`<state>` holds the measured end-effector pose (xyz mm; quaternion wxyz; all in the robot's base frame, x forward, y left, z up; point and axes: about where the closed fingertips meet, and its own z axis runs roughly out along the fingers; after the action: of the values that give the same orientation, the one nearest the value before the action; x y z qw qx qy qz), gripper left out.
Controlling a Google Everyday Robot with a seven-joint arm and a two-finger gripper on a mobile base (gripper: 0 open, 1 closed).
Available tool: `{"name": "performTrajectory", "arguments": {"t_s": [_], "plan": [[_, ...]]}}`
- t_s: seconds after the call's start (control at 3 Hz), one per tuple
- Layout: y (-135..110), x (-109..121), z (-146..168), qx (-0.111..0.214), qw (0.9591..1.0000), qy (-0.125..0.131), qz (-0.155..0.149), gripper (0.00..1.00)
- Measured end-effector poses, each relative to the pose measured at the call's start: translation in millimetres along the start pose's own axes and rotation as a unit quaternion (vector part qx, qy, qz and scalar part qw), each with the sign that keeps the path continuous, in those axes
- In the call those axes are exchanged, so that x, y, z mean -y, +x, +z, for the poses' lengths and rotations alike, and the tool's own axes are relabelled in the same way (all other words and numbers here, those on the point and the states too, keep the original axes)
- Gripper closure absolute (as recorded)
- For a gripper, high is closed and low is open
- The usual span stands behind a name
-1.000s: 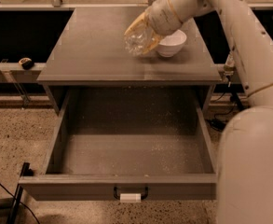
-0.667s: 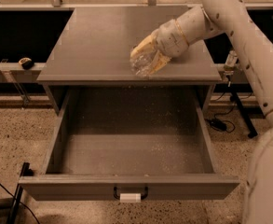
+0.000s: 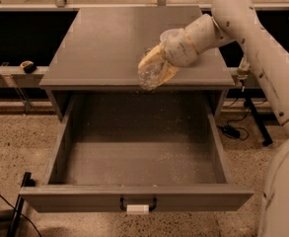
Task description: Place water bottle into top drawer
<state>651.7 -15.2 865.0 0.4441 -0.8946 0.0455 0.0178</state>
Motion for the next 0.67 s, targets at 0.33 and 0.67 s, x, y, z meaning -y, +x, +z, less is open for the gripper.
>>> {"name": "performTrajectory", "arguments": {"t_s": [0.33,0.67], "plan": [[-9,19,-3,0.016,0.9991,0.017,-0.037,1.00],[-41,45,-10,0.064,0.9896,0.032,-0.125,1.00]]}}
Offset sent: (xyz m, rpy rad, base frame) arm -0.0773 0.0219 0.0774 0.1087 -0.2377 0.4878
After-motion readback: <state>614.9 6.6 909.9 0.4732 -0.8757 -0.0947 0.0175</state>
